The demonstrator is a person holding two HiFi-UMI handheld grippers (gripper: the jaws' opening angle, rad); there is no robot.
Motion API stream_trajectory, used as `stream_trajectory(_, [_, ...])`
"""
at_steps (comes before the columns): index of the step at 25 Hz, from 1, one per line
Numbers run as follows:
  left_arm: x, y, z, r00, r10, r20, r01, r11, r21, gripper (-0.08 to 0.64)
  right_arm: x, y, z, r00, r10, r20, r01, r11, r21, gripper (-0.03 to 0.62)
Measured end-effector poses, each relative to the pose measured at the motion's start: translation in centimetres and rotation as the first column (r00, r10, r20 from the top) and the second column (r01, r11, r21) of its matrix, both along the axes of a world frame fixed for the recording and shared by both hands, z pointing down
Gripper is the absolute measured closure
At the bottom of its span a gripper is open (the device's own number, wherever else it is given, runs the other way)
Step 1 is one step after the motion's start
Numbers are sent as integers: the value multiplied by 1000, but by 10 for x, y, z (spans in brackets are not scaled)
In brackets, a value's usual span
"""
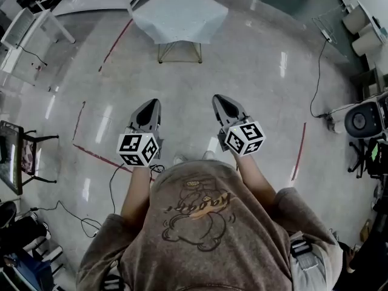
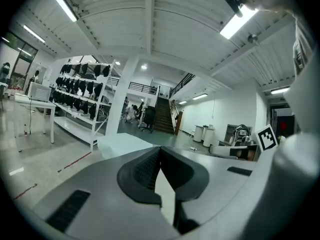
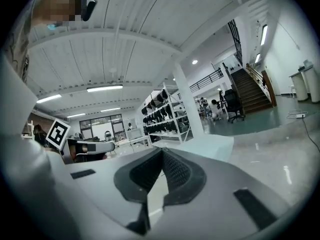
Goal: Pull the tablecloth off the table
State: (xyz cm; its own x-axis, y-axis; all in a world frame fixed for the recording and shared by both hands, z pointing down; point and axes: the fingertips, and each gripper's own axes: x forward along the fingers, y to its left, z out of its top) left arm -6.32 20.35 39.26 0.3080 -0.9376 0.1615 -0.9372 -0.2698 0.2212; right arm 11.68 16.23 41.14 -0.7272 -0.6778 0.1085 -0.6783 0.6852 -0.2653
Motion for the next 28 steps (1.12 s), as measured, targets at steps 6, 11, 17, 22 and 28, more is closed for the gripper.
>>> stream_trajectory(6, [-16, -7, 5, 999, 42, 16, -42, 999, 21, 541, -5, 1, 10, 997, 72, 7, -72, 997, 2, 588])
stream_trajectory(11, [-25, -14, 9, 999, 50, 17, -51, 999, 17, 541, -5, -8, 14, 994, 108, 19, -108, 994, -13, 586])
stream_trajectory(17, [-43, -37, 15, 999, 33, 9, -33, 999, 13, 541, -24, -34, 21, 995, 91, 51, -89, 995, -37, 588])
stream_trajectory(22, [-56, -71, 23, 1000, 19, -1, -19, 1000, 2, 541, -38, -68, 31, 994, 91, 65, -87, 994, -64, 588])
stream_trajectory(28, [-64, -125, 32, 999, 20, -25, -21, 1000, -17, 541, -49, -122, 40, 993, 86, 83, -78, 992, -95, 586])
